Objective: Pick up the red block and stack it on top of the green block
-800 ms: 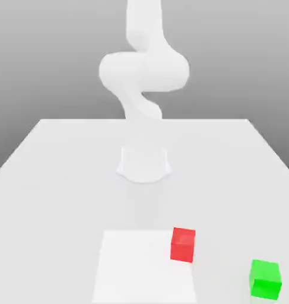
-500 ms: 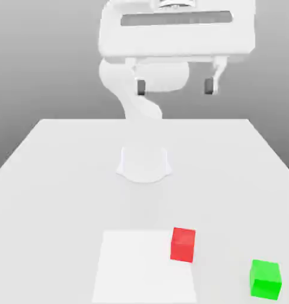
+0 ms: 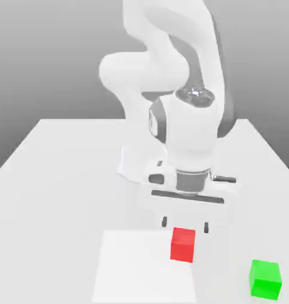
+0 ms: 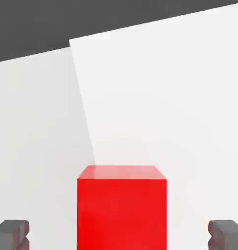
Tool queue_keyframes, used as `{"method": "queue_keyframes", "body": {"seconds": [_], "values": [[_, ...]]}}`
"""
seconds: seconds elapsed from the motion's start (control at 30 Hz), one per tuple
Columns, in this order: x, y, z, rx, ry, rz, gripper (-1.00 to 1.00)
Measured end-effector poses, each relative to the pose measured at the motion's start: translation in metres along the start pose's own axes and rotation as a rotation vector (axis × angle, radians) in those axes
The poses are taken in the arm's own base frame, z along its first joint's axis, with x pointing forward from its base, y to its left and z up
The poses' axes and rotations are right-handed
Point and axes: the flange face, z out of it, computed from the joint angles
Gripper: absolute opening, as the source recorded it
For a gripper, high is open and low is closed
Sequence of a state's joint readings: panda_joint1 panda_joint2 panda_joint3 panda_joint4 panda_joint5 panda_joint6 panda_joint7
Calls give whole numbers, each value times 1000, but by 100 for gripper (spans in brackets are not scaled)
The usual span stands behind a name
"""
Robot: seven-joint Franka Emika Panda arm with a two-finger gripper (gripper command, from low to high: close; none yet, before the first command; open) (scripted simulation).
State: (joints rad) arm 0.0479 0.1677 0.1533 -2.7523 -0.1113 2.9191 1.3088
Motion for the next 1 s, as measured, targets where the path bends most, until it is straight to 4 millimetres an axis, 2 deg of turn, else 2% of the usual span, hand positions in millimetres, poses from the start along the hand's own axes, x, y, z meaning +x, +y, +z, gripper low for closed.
{"method": "queue_keyframes", "body": {"seconds": [0.03, 0.07, 0.3, 0.5, 0.57, 0.77, 0.9, 0.93, 1.0], "values": [[0, 1, 10, -1, 0, 0, 0], [-1, 1, 19, -1, 0, -1, -100], [-1, 1, 21, 0, 0, -1, -100], [-1, 1, -31, -1, 1, -2, -100], [-10, -15, -42, -2, 0, -77, -100], [-46, -90, -61, -4, -3, -398, -100], [-79, -137, -75, -3, -3, -617, -100], [-84, -144, -71, -2, -2, -648, -100], [-87, -150, -49, -2, -2, -671, -100]]}}
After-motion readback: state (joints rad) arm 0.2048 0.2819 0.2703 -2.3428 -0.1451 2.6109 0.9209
